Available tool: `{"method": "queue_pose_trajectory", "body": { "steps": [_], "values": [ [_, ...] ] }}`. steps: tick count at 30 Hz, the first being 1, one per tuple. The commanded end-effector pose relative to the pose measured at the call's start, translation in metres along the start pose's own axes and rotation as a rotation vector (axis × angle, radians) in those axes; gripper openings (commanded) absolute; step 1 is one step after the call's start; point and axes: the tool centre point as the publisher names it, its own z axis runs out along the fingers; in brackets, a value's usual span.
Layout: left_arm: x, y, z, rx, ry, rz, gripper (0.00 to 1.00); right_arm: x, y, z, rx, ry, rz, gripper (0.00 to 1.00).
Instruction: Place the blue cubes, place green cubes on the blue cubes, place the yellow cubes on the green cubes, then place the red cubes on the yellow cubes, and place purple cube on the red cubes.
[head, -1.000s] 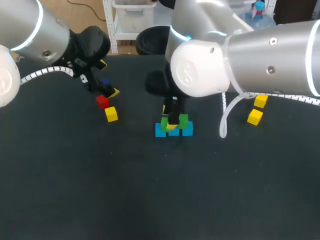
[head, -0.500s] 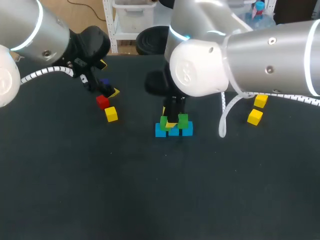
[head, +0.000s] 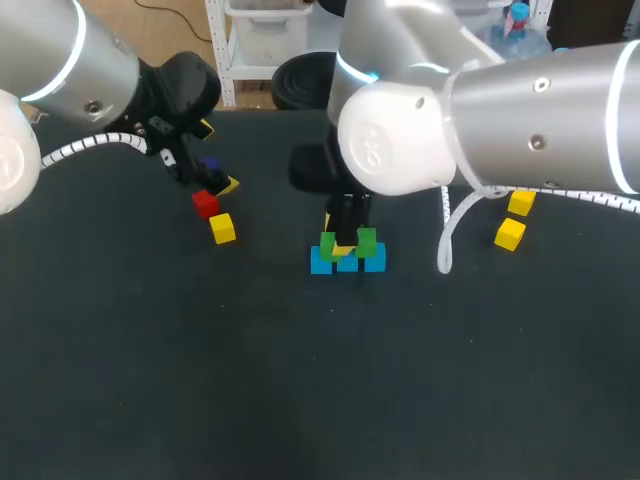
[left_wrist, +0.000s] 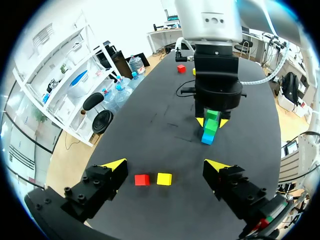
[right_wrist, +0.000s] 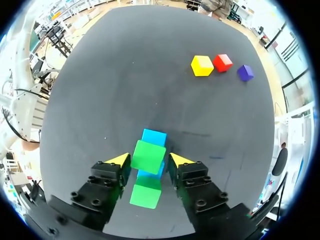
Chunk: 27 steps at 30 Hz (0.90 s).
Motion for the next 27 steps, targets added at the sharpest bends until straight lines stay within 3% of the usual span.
{"method": "queue_pose_trajectory", "body": {
  "steps": [1, 7, 27],
  "values": [
    [0.0005, 0.0017, 0.0008, 0.004, -0.003, 0.003, 1.00, -0.0003, 0.0005, 0.0003, 0.003, 0.000, -0.002, 0.43],
    [0.0005, 0.0017, 0.0008, 0.004, -0.003, 0.003, 1.00, -0.0007, 0.0005, 0.0000, 0.004, 0.003, -0.005, 0.38],
    [0.0005, 0.0017, 0.0008, 0.004, -0.003, 0.003, 1.00, 0.0033, 0.0014, 0.0022, -0.004, 0.013, -0.011, 0.37]
  ]
}}
